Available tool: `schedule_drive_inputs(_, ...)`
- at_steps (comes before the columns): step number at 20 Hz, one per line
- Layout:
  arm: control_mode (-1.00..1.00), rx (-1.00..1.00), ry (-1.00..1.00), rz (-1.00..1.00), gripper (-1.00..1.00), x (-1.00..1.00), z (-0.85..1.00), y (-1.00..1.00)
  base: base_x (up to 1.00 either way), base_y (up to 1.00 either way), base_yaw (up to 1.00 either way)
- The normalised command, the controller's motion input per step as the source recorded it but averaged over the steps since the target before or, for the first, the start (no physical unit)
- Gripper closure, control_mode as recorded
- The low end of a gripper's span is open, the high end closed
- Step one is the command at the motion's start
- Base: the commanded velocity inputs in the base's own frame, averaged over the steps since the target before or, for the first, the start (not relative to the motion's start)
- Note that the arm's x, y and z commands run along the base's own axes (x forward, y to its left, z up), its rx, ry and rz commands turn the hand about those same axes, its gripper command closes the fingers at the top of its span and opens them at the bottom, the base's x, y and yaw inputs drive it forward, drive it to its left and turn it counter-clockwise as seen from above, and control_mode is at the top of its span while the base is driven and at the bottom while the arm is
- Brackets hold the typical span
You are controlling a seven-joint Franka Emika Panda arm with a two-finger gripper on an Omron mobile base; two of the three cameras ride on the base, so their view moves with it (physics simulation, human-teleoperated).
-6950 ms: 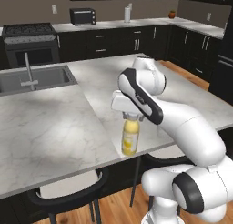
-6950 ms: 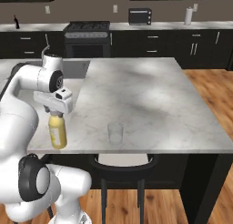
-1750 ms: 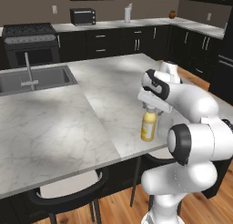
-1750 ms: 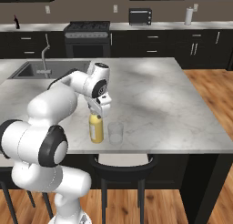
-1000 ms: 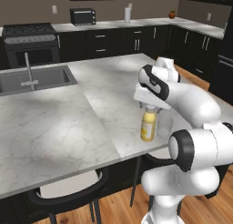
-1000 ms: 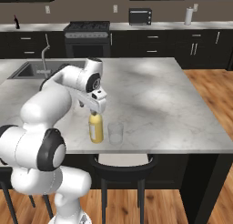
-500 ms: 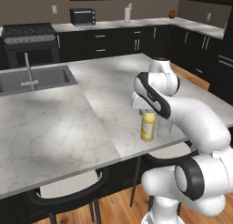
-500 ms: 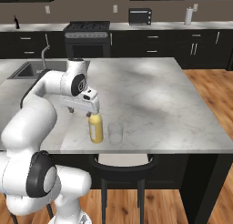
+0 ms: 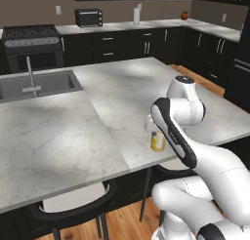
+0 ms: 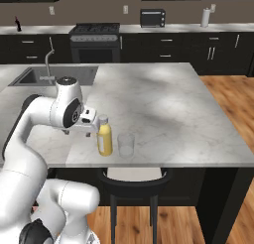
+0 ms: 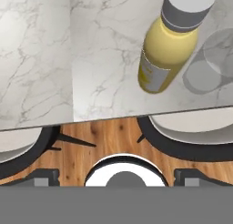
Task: There is a wine glass and glass cup on the dining counter. Place the wine bottle next to the wine glass and the juice bottle next to the glass cup.
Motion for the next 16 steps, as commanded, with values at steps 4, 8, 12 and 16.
schedule_drive_inputs(4, -1.0, -0.01, -0.02, 0.14, -1.0, -0.45, 0.01, 0.16, 0.0, 0.0, 0.0)
schedule_drive_inputs(8, -1.0, -0.04, -0.02, 0.07, -1.0, -0.28, -0.05, 0.13, 0.0, 0.0, 0.0)
schedule_drive_inputs(12, -1.0, 0.0, 0.0, 0.0, -1.0, 0.0, 0.0, 0.0, 0.0, 0.0, 0.0)
schedule_drive_inputs(16, -1.0, 0.0, 0.0, 0.0, -1.0, 0.0, 0.0, 0.0, 0.0, 0.0, 0.0)
